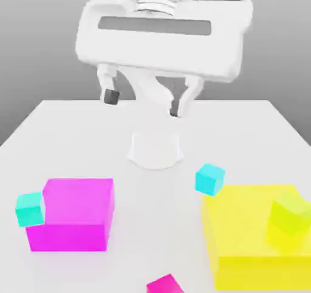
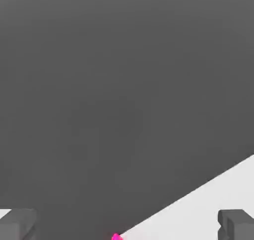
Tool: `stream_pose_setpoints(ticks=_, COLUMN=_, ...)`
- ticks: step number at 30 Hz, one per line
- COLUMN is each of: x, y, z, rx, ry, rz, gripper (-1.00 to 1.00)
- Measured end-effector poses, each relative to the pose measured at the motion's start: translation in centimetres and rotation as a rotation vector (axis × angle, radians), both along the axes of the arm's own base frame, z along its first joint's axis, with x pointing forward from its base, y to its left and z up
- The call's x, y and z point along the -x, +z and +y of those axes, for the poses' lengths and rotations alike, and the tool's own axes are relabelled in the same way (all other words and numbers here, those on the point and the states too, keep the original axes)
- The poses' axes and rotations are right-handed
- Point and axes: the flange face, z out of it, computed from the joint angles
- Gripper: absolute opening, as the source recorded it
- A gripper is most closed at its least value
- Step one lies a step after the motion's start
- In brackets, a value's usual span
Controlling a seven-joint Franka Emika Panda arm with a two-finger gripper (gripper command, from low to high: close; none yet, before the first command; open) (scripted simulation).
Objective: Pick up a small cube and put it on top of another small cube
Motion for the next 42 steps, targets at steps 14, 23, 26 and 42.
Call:
stream_pose_setpoints(ticks=14, x=-0.9, y=-22.4, z=1.0, rx=-0.234, ry=-0.416, rz=0.242, gripper=0.00)
stream_pose_setpoints(ticks=23, x=-0.6, y=-30.5, z=1.5, rx=-0.273, ry=-0.470, rz=0.269, gripper=-1.00)
stream_pose_setpoints(ticks=26, x=-0.5, y=-31.1, z=1.5, rx=-0.273, ry=-0.470, rz=0.268, gripper=-1.00)
stream_pose_setpoints(ticks=42, x=5.6, y=-12.1, z=20.5, rx=-0.281, ry=-0.369, rz=0.266, gripper=-1.00)
